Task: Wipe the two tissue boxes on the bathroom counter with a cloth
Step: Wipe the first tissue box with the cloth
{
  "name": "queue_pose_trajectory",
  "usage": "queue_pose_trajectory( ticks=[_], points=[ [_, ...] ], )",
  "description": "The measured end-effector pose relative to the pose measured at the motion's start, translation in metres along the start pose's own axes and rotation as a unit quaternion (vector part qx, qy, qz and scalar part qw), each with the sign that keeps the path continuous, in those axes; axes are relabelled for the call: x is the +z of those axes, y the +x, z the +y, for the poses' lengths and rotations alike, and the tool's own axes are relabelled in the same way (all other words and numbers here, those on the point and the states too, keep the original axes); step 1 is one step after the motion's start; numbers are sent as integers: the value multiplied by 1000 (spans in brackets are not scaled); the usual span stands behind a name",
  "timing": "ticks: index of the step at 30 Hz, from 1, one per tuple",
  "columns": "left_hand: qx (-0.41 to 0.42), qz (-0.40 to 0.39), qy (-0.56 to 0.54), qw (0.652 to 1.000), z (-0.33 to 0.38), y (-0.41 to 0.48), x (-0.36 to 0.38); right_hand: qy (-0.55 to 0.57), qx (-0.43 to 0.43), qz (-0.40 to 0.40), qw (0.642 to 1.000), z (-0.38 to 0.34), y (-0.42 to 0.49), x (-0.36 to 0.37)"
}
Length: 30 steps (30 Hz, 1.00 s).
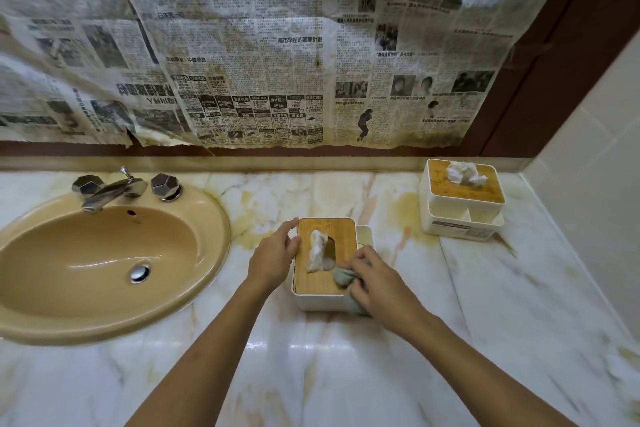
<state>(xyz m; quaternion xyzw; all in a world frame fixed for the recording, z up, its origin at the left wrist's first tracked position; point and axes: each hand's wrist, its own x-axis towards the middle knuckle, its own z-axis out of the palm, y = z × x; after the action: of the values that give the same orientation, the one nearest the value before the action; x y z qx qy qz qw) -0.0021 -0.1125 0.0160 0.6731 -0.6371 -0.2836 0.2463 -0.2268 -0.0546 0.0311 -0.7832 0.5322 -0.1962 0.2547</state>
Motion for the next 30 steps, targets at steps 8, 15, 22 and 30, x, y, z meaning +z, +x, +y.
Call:
queue_pose_trajectory(
  ticks=[8,15,22,30],
  points=[
    [-37,-73,-74,994,2,-3,-16,156,140,76,975,11,29,-43],
    [-33,-216,4,976,-1,-9,-27,91,168,20,981,21,48,-55],
    [4,-190,-46,981,5,-10,-31,16,153,-64,986,20,55,-56],
    [-118,-86,14,989,3,-9,-33,99,195,-42,975,28,45,-63]
  ],
)
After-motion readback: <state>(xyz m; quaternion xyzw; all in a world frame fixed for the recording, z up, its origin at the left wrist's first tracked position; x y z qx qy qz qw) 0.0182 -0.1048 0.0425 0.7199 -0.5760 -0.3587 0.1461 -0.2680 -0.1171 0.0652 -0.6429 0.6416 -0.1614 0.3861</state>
